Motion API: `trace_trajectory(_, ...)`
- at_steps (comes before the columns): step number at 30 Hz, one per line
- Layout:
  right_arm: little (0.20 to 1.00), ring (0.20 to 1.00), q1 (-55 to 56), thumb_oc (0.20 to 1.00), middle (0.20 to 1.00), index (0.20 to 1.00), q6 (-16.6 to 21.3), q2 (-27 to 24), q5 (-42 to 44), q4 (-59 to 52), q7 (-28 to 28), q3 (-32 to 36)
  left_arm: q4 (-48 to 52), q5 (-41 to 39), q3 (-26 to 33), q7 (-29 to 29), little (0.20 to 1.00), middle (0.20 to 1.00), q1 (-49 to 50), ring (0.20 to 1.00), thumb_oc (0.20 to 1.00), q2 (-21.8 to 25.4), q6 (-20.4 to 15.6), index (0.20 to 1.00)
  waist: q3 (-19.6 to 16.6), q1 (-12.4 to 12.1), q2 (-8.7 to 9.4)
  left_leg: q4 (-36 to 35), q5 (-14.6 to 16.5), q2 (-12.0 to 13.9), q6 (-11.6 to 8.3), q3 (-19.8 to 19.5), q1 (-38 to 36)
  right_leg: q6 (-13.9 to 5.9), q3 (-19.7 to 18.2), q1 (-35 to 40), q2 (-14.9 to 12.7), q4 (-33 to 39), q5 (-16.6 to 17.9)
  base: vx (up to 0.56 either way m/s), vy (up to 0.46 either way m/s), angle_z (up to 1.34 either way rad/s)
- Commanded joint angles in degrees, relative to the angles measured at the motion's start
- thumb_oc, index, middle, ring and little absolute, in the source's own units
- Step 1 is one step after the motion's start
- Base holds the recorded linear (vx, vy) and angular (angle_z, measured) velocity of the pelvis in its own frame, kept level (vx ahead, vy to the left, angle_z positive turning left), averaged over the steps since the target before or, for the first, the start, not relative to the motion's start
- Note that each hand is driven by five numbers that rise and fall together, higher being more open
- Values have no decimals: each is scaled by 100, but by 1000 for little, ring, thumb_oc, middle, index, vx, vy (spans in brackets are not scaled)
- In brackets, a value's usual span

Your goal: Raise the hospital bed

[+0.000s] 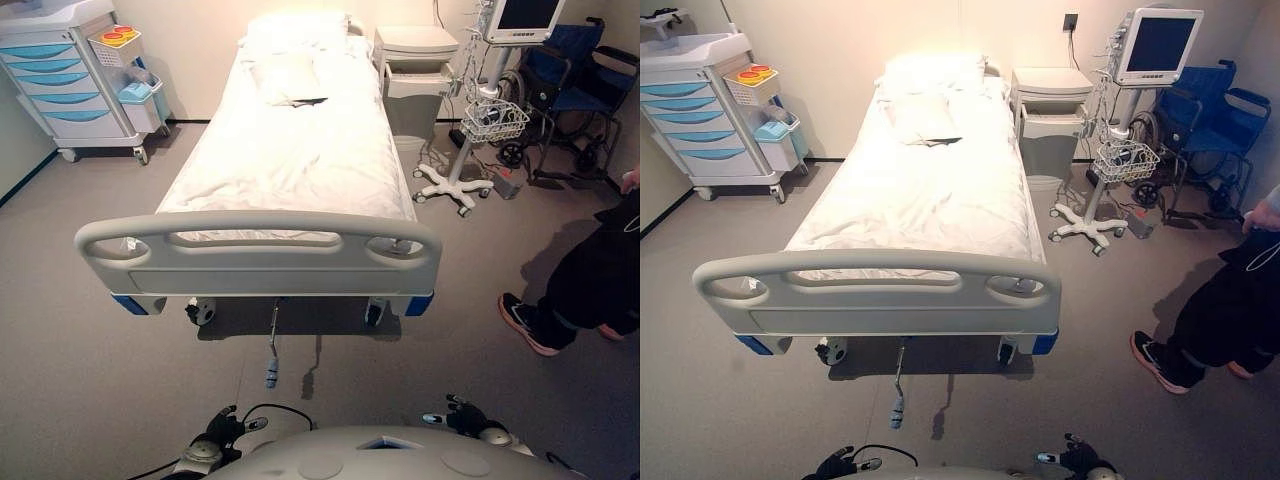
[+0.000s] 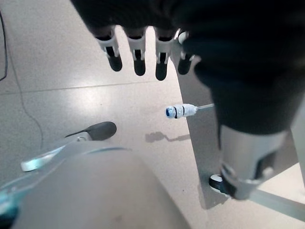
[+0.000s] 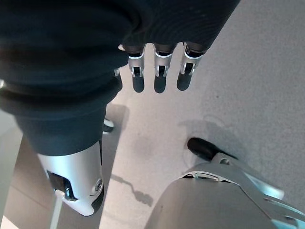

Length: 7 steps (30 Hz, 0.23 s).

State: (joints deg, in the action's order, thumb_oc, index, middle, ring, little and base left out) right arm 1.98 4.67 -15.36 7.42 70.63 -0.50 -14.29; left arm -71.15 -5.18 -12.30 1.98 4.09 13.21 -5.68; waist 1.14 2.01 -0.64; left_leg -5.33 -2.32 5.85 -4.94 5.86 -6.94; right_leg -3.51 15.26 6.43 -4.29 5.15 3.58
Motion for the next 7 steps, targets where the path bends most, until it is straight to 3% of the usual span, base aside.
trace_trajectory(1,1000,1000,-346,1000,1000,1000,41,117,2,171,25,-149,-173,289,63,-24,1000,1000,-322,1000,1000,29,-80,1000,91,-101,332,33,-57,-380,139,155,28,-502,-44,86,-91,-64,20,0,0,0)
trace_trajectory(7,1000,1000,-338,1000,1000,1000,63,126,19,160,33,-152,-175,270,79,-25,1000,1000,-310,1000,1000,39,-111,1000,90,-80,319,33,-51,-392,153,160,45,-503,-71,63,-95,-36,36,0,0,0)
